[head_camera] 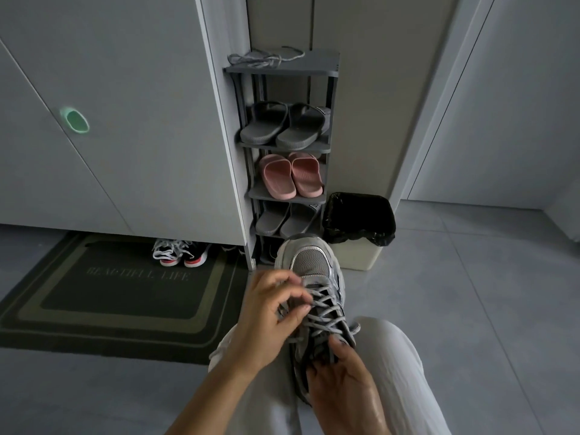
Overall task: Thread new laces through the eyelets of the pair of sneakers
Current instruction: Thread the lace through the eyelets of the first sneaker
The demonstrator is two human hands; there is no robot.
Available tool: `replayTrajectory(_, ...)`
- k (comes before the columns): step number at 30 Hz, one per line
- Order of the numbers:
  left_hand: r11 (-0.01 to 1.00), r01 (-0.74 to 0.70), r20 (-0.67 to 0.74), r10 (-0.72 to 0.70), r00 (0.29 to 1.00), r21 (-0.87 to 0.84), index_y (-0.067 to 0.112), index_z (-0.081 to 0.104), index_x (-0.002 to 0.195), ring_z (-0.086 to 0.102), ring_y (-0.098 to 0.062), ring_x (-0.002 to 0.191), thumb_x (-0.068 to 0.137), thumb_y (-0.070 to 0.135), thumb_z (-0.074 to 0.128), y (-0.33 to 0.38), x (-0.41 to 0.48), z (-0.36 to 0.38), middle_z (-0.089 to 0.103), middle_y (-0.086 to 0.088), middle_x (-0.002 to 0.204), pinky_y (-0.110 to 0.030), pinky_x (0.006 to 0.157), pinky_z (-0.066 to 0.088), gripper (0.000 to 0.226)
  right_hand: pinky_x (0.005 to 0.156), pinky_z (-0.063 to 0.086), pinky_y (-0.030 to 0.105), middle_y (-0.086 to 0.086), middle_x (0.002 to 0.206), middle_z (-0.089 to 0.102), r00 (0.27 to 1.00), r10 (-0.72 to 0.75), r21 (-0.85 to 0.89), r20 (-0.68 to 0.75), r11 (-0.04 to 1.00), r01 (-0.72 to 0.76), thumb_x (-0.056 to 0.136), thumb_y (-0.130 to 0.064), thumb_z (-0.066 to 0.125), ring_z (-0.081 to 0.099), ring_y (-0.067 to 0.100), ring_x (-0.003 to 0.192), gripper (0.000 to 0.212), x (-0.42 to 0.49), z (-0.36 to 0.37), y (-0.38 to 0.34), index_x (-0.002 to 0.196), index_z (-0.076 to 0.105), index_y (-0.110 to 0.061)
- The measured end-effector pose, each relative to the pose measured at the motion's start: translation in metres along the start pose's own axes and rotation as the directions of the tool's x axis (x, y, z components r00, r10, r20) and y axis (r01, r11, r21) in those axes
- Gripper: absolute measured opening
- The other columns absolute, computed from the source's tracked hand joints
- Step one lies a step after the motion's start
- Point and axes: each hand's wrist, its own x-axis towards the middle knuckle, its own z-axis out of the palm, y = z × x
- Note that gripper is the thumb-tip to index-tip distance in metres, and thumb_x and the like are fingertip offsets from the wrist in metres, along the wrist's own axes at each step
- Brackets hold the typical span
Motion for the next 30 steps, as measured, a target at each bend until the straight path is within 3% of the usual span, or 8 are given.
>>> replayTrajectory(2,0.995,0.057,0.072,-0.051,0.996,-0.083,0.031,0.065,0.089,0.054,-0.001,0.096,0.076,0.040,0.058,0.003,-0.009,-0.003,0.053,0.018,0.096,-0.005,0.084,0.036,0.017,0.095,0.048,0.031,0.019,0.135,0.046,0.997,0.017,0.052,0.074,0.998,-0.020,0.075,-0.020,0.068,0.054,0.023,0.119,0.054,-0.002,0.003,0.000,0.124,0.053,-0.003)
replayTrajectory(5,0.991,0.079,0.175,-0.059,0.983,-0.109,0.030,0.066,0.093,0.057,0.001,0.089,0.076,0.042,0.058,0.003,-0.007,-0.011,0.055,0.022,0.093,-0.006,0.079,0.039,0.023,0.071,0.058,0.029,0.015,0.107,0.069,0.996,-0.021,-0.026,-0.085,0.999,0.019,0.026,-0.019,0.091,0.068,0.021,0.093,0.074,-0.004,-0.004,0.000,0.095,0.073,-0.004)
replayTrajectory(7,0.997,0.041,0.221,-0.025,0.975,-0.066,0.028,0.066,0.089,0.057,0.002,0.084,0.075,0.044,0.058,0.003,0.000,-0.014,0.056,0.021,0.083,-0.009,0.077,0.041,0.023,0.072,0.058,0.029,0.015,0.106,0.069,0.990,-0.025,-0.045,-0.139,0.999,0.019,0.018,-0.017,0.091,0.069,0.021,0.091,0.078,-0.006,0.001,-0.001,0.093,0.073,-0.003)
replayTrajectory(11,0.999,-0.007,0.144,0.002,0.990,0.036,0.027,0.058,0.083,0.055,-0.001,0.075,0.078,0.040,0.055,0.008,0.002,-0.008,0.054,0.018,0.077,-0.031,0.072,0.049,0.015,0.076,0.056,0.030,0.016,0.109,0.068,0.980,-0.001,-0.086,-0.201,0.996,-0.017,0.015,-0.019,0.090,0.068,0.021,0.094,0.083,-0.005,0.000,-0.002,0.095,0.073,-0.003)
replayTrajectory(17,0.995,0.091,0.201,-0.099,0.975,0.046,0.028,0.058,0.080,0.057,-0.005,0.073,0.070,0.055,0.058,0.011,0.003,-0.006,0.053,0.012,0.077,-0.026,0.077,0.046,0.029,0.072,0.058,0.029,0.016,0.106,0.069,0.980,0.030,-0.070,-0.198,0.997,-0.044,0.015,-0.020,0.091,0.068,0.020,0.093,0.077,-0.005,0.007,-0.004,0.089,0.075,-0.005)
replayTrajectory(21,0.989,0.146,0.142,-0.148,0.979,0.029,0.030,0.054,0.074,0.051,-0.009,0.076,0.073,0.029,0.071,0.019,0.005,0.002,0.048,0.011,0.078,-0.019,0.071,0.042,0.017,0.060,0.058,0.025,0.012,0.092,0.073,0.983,0.068,-0.058,-0.168,0.995,-0.079,0.007,-0.018,0.091,0.071,0.016,0.079,0.074,-0.009,0.011,-0.005,0.078,0.076,-0.006)
replayTrajectory(26,0.997,0.077,-0.052,-0.077,0.996,-0.005,0.030,0.061,0.100,0.049,0.000,0.092,0.080,0.039,0.056,0.014,-0.015,0.010,0.046,0.014,0.095,-0.003,0.081,0.037,0.023,0.084,0.054,0.033,0.019,0.116,0.064,0.985,0.036,-0.090,-0.171,0.995,-0.052,0.028,-0.018,0.088,0.062,0.027,0.107,0.080,-0.007,0.008,-0.006,0.104,0.069,-0.003)
replayTrajectory(30,0.989,0.009,-0.090,0.004,0.996,0.146,0.017,0.071,0.091,0.050,-0.001,0.087,0.083,0.036,0.052,0.011,-0.014,0.011,0.046,0.015,0.093,-0.010,0.080,0.040,0.028,0.079,0.057,0.030,0.018,0.115,0.065,0.986,0.026,-0.075,-0.166,0.996,-0.039,0.027,-0.016,0.088,0.065,0.025,0.102,0.081,-0.007,0.006,-0.004,0.104,0.068,-0.001)
